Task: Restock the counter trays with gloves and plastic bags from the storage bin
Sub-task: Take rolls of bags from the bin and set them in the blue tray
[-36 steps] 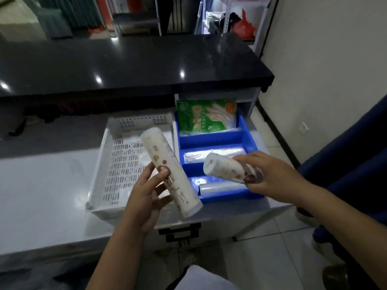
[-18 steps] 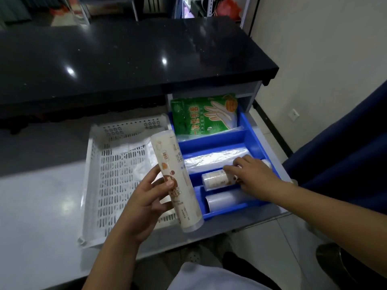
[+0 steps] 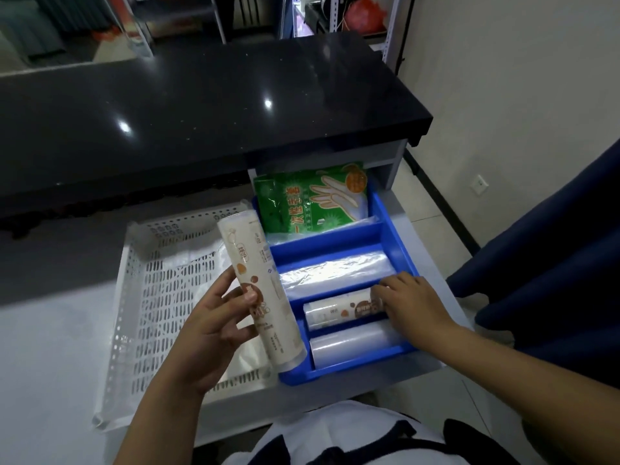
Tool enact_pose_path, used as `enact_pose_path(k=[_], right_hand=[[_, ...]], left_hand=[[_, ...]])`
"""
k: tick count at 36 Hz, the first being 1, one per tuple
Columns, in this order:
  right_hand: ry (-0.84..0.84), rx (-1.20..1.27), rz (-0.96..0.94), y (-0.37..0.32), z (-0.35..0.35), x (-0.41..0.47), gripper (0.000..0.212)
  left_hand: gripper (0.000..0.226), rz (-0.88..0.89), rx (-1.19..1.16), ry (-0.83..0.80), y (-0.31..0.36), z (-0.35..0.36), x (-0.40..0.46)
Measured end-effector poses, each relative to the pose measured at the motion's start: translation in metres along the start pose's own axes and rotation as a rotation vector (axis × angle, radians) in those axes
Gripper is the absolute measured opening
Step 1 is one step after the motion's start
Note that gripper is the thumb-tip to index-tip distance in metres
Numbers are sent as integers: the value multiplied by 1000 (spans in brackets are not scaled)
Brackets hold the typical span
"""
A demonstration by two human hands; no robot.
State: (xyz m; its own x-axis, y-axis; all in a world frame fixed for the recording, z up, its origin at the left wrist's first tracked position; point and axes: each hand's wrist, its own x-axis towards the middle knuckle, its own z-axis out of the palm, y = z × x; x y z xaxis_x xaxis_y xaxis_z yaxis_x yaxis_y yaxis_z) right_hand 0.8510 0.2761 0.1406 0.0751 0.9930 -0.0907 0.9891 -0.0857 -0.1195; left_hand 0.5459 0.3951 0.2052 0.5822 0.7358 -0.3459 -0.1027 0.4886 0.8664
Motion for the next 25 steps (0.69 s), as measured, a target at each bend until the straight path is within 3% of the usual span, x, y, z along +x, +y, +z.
enact_pose_path(k=[6,10,13,16,22,25], right_hand=[[47,119,41,-3,1,-6,33],[132,479,128,5,-8,-13,42],[355,667,287,18,-20,-24,39],[488,733,453,32,-23,-43,31],[205,906,615,39,-9,-81,46],[156,1022,649,33,-8,-88,49]], left_hand=[[66,-59,129,16,6,24,19],[53,-79,395,65,13,44,35],[54,-8,674,54,18,60,47],[59,31,892,-87,20,74,55],[68,70,1353,-256,-6,110,65],[61,164,1578,-301,-27,125,69]])
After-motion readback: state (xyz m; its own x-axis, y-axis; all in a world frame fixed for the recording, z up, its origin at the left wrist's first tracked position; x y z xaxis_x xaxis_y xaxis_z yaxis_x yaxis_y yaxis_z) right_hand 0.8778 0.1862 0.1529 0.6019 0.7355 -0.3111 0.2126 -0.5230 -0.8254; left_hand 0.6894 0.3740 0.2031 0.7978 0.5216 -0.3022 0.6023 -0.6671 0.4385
